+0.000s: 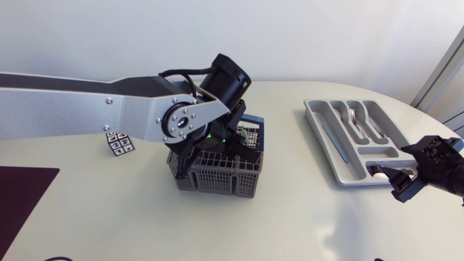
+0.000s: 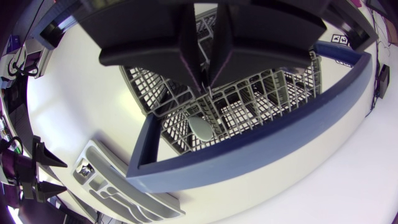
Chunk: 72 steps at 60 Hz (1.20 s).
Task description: Transfer all utensils from the basket to the drawer tray.
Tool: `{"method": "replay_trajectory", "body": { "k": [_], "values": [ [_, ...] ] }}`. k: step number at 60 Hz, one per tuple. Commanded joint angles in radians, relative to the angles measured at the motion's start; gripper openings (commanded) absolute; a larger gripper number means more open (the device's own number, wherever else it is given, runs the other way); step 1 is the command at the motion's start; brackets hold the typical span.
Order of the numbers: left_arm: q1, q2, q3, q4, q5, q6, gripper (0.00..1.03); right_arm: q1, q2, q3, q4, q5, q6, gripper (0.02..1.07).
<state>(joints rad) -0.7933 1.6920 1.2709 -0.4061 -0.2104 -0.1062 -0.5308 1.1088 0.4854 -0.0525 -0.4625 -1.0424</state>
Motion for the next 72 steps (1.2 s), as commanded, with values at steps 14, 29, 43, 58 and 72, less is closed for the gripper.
{"method": "replay_trajectory", "body": {
  "k": [14,29,43,58,72],
  "values": [
    [0.006,-0.038,-0.027,0.023,0.000,-0.021,0.04,0.023,-0.037,-0.036,-0.017,0.018,0.016,0.91],
    [0.009,-0.152,-0.110,0.130,0.057,-0.020,0.04,0.075,-0.079,-0.042,-0.044,0.033,0.047,0.91],
    [0.046,-0.262,-0.206,0.271,0.171,-0.033,0.04,0.147,-0.119,-0.025,-0.110,0.035,0.105,0.91],
    [0.068,-0.431,-0.317,0.434,0.302,-0.050,0.04,0.258,-0.170,0.005,-0.175,0.030,0.214,0.91],
    [0.083,-0.499,-0.321,0.441,0.422,-0.081,0.04,0.370,-0.233,0.065,-0.280,-0.038,0.305,0.91]
  ]
}}
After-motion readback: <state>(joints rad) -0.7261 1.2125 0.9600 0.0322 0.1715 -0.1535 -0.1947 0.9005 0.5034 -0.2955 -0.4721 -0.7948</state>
